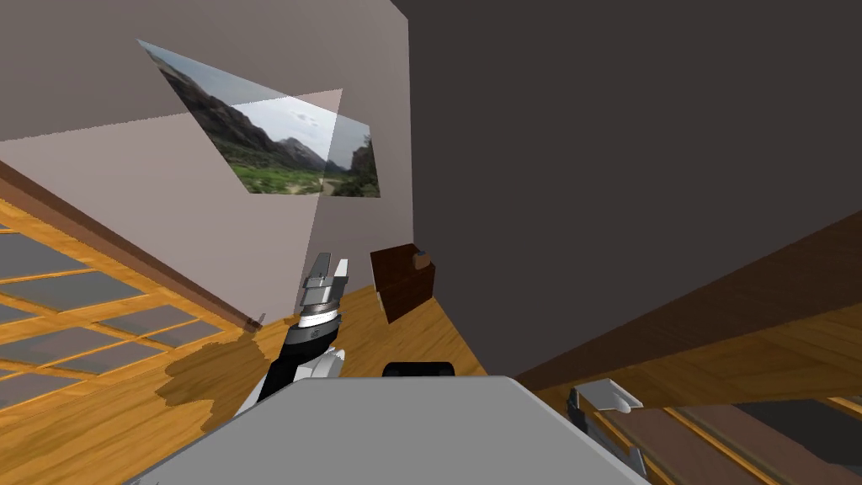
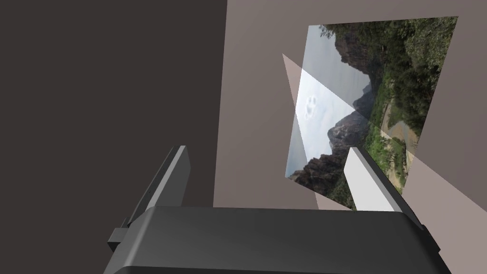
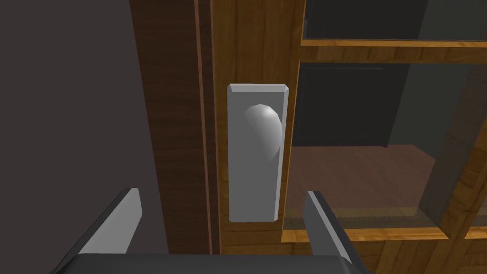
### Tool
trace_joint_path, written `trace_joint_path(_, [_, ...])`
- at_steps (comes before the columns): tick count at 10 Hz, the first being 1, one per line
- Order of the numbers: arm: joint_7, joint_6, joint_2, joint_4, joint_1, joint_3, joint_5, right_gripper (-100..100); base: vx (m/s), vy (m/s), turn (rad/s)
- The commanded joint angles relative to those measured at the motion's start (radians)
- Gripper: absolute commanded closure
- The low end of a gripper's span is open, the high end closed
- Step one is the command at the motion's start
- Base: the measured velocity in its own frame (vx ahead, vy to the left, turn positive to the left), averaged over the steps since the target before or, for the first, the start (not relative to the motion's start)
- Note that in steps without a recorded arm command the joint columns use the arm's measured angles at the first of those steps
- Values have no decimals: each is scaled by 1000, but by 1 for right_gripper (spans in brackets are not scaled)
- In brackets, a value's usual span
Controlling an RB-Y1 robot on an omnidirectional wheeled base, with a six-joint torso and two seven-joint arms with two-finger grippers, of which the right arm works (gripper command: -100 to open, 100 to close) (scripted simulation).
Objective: Pull the door open
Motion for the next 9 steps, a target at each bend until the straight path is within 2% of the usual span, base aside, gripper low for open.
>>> trace_joint_path(1, [-40, 14, -12, 33, 2, 9, 9, -100, 100, -42, -34])
trace_joint_path(9, [-195, 56, -72, 132, 37, 47, 43, -100, 102, -73, -32])
